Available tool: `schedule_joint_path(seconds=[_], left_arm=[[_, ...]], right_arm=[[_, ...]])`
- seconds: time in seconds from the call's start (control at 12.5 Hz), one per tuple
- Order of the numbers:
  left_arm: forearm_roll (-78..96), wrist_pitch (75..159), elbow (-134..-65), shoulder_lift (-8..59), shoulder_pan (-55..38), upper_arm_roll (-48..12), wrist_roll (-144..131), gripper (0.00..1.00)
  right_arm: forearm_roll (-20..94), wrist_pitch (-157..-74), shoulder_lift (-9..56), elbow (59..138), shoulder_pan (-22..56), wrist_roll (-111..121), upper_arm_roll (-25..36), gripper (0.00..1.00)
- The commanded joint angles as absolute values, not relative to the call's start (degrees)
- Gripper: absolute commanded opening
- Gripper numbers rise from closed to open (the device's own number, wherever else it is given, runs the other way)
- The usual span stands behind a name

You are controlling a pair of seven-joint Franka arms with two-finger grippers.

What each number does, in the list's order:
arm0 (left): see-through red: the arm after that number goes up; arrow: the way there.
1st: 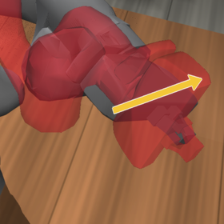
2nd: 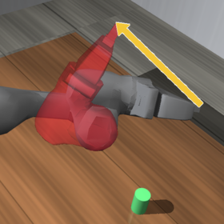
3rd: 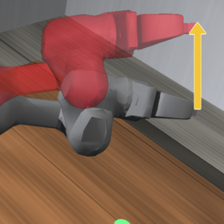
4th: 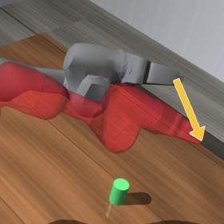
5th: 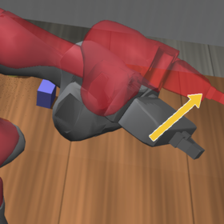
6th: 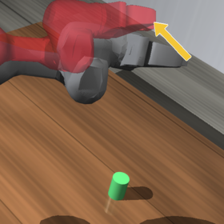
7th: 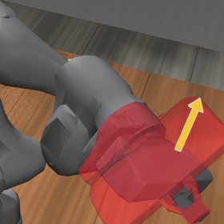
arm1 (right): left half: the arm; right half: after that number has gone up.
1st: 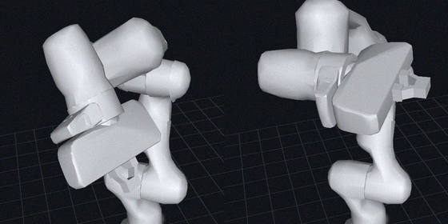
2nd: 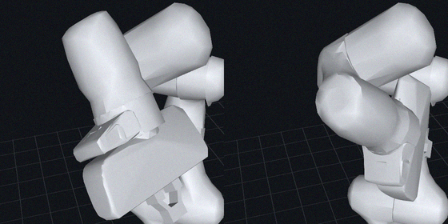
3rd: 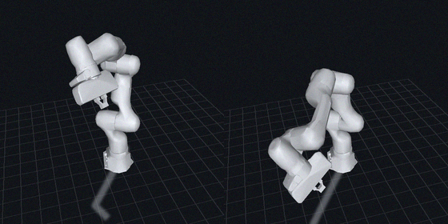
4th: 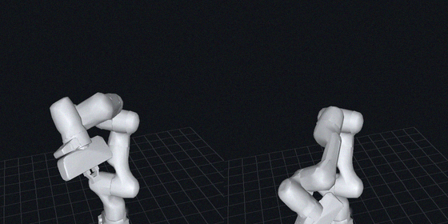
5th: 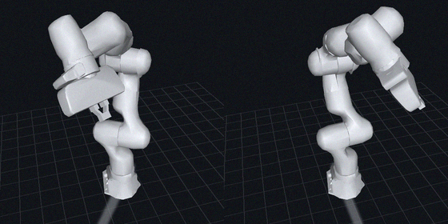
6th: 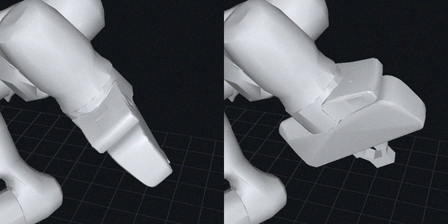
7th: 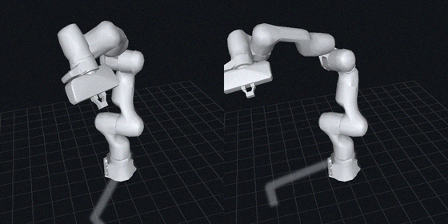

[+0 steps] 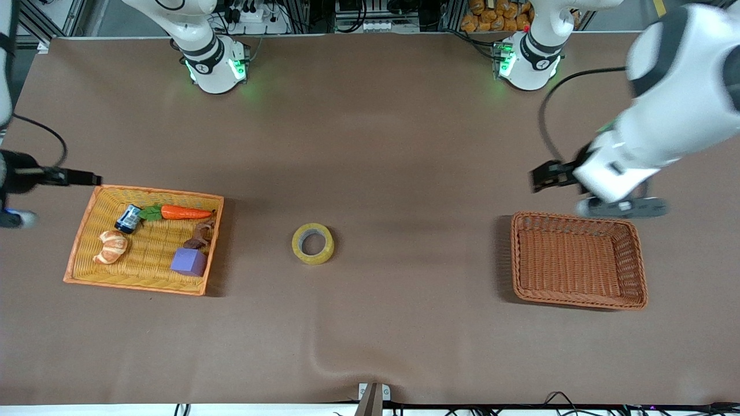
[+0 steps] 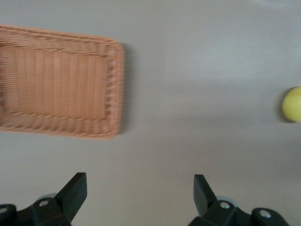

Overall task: Transfer tape with both arms
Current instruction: 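Release the tape and withdraw the right gripper while the left gripper reaches over, then lower the left gripper onto the tape roll's rim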

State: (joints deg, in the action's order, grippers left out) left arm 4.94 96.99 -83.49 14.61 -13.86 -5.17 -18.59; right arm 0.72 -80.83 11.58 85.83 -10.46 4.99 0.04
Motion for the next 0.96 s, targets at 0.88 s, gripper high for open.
schedule_joint_path(seconds=[0.88], left_arm=[[9.67, 146.40, -72.77, 47.27, -39.19, -6.42, -49.81, 1.00]], right_arm=[[-3.43, -79.02, 3.00, 84.64, -11.16, -1.32, -1.67, 1.00]])
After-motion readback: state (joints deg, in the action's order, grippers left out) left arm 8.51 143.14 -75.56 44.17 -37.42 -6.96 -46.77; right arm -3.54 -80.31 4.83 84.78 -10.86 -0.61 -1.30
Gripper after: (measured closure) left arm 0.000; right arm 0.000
